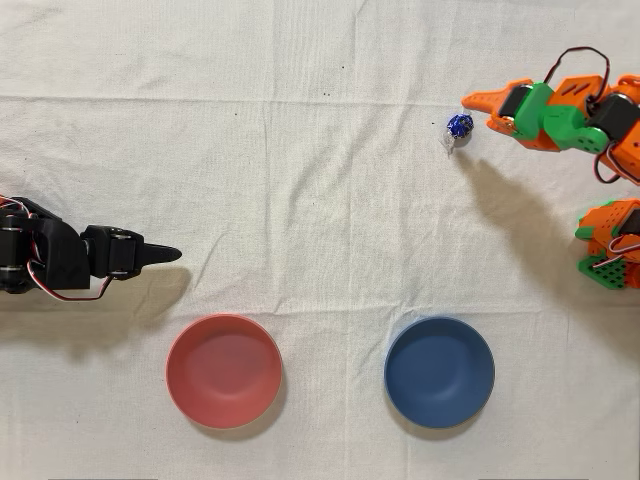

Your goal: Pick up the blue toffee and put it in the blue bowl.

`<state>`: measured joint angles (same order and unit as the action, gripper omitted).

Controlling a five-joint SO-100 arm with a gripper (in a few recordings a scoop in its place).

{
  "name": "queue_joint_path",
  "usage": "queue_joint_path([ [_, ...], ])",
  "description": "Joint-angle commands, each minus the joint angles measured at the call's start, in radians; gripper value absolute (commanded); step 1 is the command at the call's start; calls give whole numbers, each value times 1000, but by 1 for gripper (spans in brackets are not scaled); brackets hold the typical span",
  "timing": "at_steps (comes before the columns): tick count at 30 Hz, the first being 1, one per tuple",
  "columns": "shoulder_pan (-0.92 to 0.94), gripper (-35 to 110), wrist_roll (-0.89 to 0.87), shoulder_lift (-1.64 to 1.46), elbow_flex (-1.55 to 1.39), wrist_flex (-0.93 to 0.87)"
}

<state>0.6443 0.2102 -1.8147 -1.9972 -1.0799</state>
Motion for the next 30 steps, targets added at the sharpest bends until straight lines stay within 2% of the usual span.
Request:
queue_joint_path([
  [1,25,40,-2,-6,23,-12],
  [30,-9,40,9,299,21,184],
])
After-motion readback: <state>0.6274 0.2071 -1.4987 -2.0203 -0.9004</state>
